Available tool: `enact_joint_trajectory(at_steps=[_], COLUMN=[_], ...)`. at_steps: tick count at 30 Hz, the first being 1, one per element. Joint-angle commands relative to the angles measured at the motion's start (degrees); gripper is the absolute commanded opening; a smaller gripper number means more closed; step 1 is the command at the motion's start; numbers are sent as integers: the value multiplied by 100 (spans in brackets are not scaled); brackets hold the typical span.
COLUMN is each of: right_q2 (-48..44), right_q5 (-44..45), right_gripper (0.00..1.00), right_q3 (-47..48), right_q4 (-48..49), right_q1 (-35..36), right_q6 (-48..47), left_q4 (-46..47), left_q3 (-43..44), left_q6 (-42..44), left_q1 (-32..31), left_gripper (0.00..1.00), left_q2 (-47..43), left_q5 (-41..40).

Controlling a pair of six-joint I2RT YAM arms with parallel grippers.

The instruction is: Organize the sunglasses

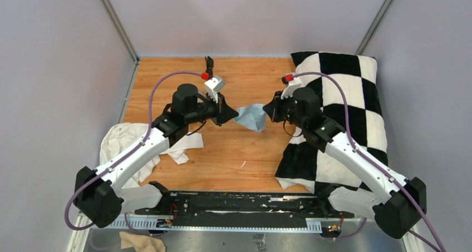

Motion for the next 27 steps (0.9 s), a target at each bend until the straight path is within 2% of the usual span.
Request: enact_joint_trajectory(at_steps=[1,5,8,10,13,17,22,25,27], right_q2=[407,462,328,202,-264,-828,-459,-433,-556], right_q5=[-95,-236,-53,-109,-367,-329,-69,-357,-338], right_gripper=[0,0,0,0,0,0,0,0,0], right_q3=[-175,-148,-291,-248,-268,-367,-834,-640,-629], right_q4=[122,41,103,-39,20,89,434,224,216], right_q1=[68,113,140,143,179,194,193,207,211], right_q6=[-93,-17,-102,-132,-171,-227,-304,-270,-267], left_q4=[261,195,508,509,497,611,1296,1326,1332], left_q3=[-261,-127,-434,-446,-312,-544,-1356,-1240,-1217], left_q6=[247,119,49,12,-156,109,592,330,243], left_q1=[-31,-29,-37,-29,-58,-137,-141,-146,-153], left_gripper=[0,0,0,0,0,0,0,0,0], left_q2=[268,569,457,404,50,-755,-826,-612,-670], left_q5=[-214,186,-219,-128,170,-292,-805,-236,-290])
